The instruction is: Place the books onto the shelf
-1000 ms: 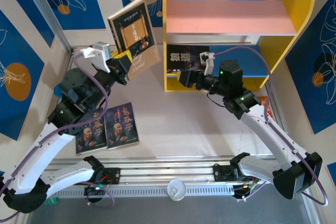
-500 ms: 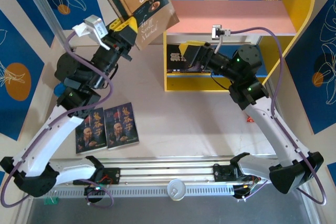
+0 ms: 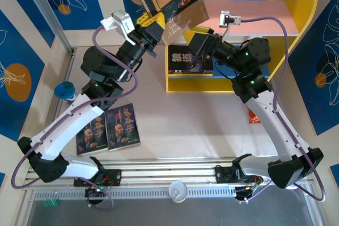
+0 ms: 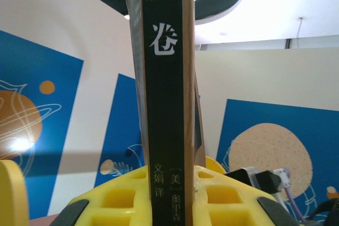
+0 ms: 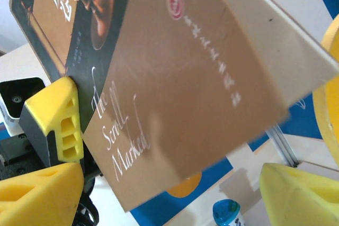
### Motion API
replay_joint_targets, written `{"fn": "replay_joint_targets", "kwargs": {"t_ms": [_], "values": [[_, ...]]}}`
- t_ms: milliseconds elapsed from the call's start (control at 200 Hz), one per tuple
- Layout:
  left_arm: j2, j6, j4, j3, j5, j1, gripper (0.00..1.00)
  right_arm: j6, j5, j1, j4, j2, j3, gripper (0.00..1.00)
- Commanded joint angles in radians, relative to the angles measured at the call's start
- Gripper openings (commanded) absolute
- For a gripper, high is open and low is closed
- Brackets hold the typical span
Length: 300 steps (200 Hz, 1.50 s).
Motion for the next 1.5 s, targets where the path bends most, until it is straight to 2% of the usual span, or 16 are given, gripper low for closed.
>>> {"fn": "replay_joint_targets", "kwargs": {"t_ms": [0, 490, 895, 1075, 1261, 1496], "values": [[0.0, -0.011, 0.148, 0.063, 0.02, -0.022, 0.0, 0.033, -0.018, -0.003, 0.079, 0.008, 0.02, 0.87], [0.016, -0.073, 0.311, -0.018, -0.013, -0.078, 0.0, 0.141, 0.022, -0.005, 0.398, 0.024, -0.094, 0.86], [0.053, -0.118, 0.37, -0.035, -0.024, -0.084, 0.0, 0.195, 0.022, -0.006, 0.554, 0.035, -0.112, 0.73], [0.07, -0.132, 0.389, -0.039, -0.031, -0.084, 0.0, 0.199, 0.031, -0.006, 0.566, 0.021, -0.12, 0.59], [0.083, -0.142, 0.389, -0.038, -0.038, -0.083, 0.0, 0.198, 0.046, -0.007, 0.565, 0.006, -0.135, 0.34], [0.101, -0.155, 0.369, -0.033, -0.055, -0.083, 0.01, 0.192, 0.025, -0.01, 0.568, 0.004, -0.121, 0.15]]}}
